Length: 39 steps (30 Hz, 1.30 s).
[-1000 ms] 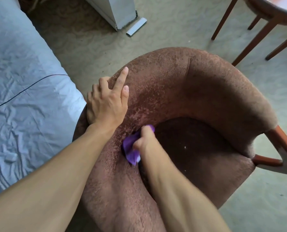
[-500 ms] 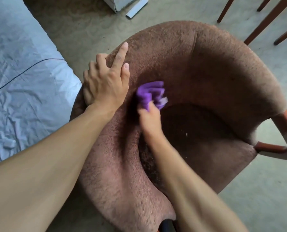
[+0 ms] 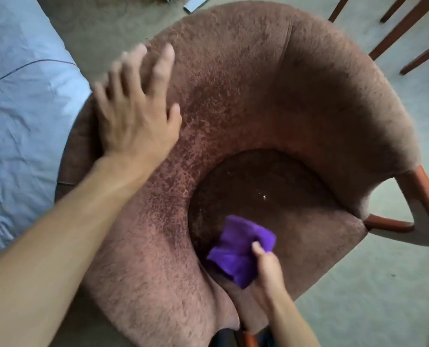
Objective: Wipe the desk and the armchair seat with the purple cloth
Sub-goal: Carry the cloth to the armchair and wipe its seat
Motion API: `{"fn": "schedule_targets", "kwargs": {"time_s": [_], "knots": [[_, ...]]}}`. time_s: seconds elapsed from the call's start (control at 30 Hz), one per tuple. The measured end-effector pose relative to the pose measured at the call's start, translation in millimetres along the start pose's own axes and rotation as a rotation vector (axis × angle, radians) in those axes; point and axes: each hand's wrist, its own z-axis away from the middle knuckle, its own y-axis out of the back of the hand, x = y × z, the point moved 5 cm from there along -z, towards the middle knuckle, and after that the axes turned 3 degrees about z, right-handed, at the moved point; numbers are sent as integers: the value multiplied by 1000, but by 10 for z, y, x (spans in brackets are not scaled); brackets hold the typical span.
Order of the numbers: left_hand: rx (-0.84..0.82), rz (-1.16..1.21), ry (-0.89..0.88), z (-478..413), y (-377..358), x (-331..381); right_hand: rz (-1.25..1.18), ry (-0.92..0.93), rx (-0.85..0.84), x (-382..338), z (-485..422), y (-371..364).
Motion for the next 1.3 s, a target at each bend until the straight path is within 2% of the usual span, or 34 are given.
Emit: {"fn": "schedule_targets", "kwargs": {"time_s": [0.07,0.13,0.2,0.27,0.37,0.4,0.5,0.57,0.67,0.77,0.83,0.93,1.0,1.07,1.13,1.17,1.2,1.23,1.3], "knots": [[72,-5,82,-211,17,-57,-84,166,136,-365,-196,321],[65,-50,133,-291,-61,-43,7,411,207,-728,-410,449],[89,-81,172,-228,-146,-23,455,586,260,-1038,-711,309],[150,-78,198,-127,-219,21,928,701,239,-1101,-1044,-106],[214,-100,118,212,-478,310,1365,733,112,-633,-1159,-771],[166,-99,44,407,-627,462,1465,782,62,-413,-1095,-926],[-246,-103,-141,1008,-1202,785,1661,1002,-236,201,-846,-1077],[-439,-151,-249,1208,-1531,835,1814,1137,-386,346,-765,-927],[-650,-214,-450,1391,-1913,869,2051,1284,-448,184,-799,-573],[-869,-344,-591,1646,-2192,738,2189,1337,-415,-102,-878,-206],[-962,-384,-637,1763,-2290,681,2203,1320,-343,-289,-896,51],[-1034,-402,-684,1850,-2437,697,2070,1123,-140,-615,-955,473],[-1089,-429,-697,1914,-2543,722,1814,943,135,-871,-1052,767],[-1120,-431,-677,1922,-2625,749,1397,743,434,-1165,-1069,1007],[-1107,-347,-648,1855,-2646,784,1065,675,602,-1316,-1053,972],[-1103,-292,-633,1821,-2634,794,984,643,569,-1275,-1095,797],[-1100,-248,-621,1791,-2630,796,977,613,459,-1179,-1135,512],[-1100,-215,-608,1762,-2632,793,1052,587,337,-1035,-1174,173],[-1128,-120,-528,1735,-2678,771,1258,560,251,-709,-1190,-436]]}}
